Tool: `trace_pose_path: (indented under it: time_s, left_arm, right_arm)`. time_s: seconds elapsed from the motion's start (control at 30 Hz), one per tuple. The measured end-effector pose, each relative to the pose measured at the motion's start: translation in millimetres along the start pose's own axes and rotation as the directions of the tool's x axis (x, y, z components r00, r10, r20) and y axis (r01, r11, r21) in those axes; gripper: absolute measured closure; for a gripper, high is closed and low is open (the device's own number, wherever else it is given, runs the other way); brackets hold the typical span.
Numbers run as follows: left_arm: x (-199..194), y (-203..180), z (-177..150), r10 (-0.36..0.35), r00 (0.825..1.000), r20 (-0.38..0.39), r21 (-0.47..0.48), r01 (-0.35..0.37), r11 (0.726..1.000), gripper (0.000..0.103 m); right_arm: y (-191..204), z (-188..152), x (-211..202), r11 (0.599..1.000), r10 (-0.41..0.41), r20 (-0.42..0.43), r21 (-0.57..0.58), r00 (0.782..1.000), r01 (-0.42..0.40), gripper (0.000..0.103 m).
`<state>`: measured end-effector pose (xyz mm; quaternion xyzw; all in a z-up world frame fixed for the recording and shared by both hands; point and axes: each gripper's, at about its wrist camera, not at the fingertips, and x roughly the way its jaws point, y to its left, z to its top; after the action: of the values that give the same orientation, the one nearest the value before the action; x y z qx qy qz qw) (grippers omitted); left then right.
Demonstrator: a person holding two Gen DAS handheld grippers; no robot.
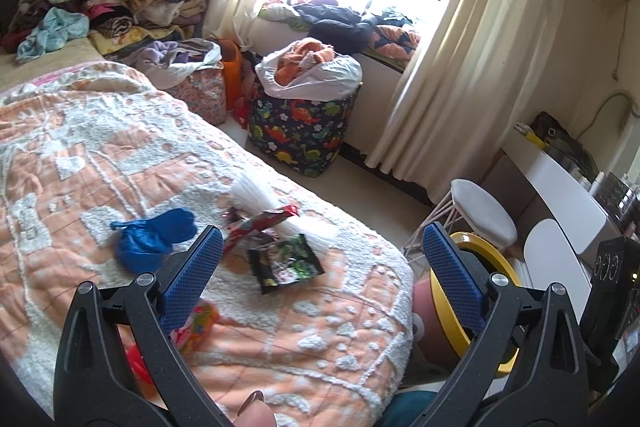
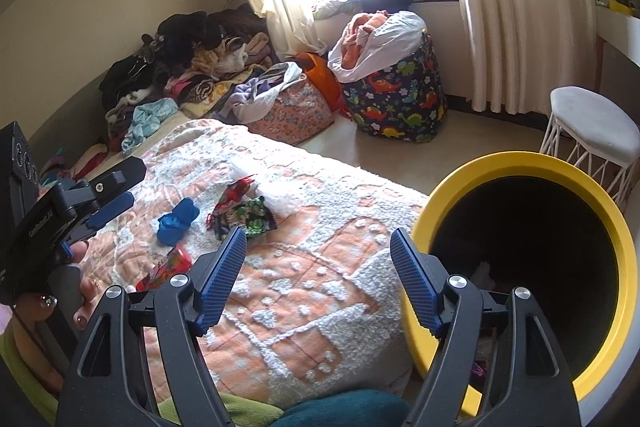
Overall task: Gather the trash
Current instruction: 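Move both open tools back over the bed, then grasp the red-capped candy tube with the left tool while the right tool grasps the green snack wrapper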
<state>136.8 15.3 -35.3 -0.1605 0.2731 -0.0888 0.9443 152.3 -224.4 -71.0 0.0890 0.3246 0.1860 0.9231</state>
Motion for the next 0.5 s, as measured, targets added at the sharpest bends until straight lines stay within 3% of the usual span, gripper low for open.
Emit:
trace_pose_path:
  time_s: [0.3,0.5]
  left_arm:
    - [-3,32,-2,0.039,0.999,-0.013,-0.038,-0.039,0.998,0.011]
    - [4,57,-17,0.090,0.991,-0.101,-0.036,-0.094,0.995,0.011]
  right_arm:
    - [20,2,18,0.999,0.035,-0.026,-0.028,0.999,-0.036,0.031]
    - [31,4,48,0.997,0.066,-0.080,-0.030,0.995,-0.069,0.031]
